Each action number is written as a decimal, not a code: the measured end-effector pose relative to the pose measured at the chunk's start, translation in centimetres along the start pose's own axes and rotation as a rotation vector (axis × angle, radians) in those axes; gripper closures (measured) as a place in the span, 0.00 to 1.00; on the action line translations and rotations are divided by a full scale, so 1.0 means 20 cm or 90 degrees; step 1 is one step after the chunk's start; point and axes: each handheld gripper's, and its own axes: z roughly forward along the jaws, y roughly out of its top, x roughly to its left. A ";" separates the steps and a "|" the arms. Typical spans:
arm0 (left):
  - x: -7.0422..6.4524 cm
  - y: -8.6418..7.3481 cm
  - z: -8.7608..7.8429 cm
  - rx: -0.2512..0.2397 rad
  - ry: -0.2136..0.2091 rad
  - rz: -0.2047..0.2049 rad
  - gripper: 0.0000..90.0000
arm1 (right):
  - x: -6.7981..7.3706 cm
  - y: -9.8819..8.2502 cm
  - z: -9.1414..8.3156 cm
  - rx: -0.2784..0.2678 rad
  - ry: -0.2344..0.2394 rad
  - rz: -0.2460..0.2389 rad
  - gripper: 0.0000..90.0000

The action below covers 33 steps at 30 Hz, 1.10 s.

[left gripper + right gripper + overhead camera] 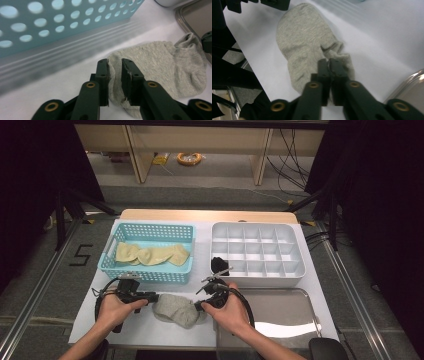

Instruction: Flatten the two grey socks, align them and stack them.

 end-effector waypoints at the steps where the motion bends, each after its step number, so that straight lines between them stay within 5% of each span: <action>1: 0.00 0.00 0.00 0.000 0.000 0.000 0.80 | 0.00 0.00 0.01 0.004 0.005 0.004 0.89; 9: 0.01 0.00 0.03 0.038 0.000 0.012 0.81 | 0.01 -0.01 0.05 0.013 -0.002 -0.003 0.80; 12: 0.00 0.00 0.04 0.035 -0.001 0.019 0.82 | 0.02 -0.02 0.07 0.017 -0.006 -0.009 0.83; 18: -0.02 0.01 0.05 0.054 0.027 0.075 0.92 | 0.03 -0.03 0.10 0.025 -0.013 -0.034 0.97; 20: -0.03 0.01 0.05 0.054 0.029 0.079 0.94 | 0.03 -0.03 0.09 0.032 -0.013 -0.018 0.99; 21: -0.03 0.01 0.05 0.050 0.033 0.078 0.95 | 0.02 -0.02 0.09 0.020 -0.010 -0.041 0.99; 23: -0.03 0.01 0.05 0.046 0.039 0.076 0.96 | 0.03 -0.02 0.08 0.026 -0.013 -0.023 0.99; 26: -0.03 0.02 0.03 0.051 0.035 0.070 0.98 | 0.03 -0.02 0.08 0.017 -0.010 -0.037 1.00; 33: -0.06 0.02 -0.08 -0.022 0.029 0.051 0.98 | 0.03 -0.01 -0.01 0.002 -0.010 -0.015 1.00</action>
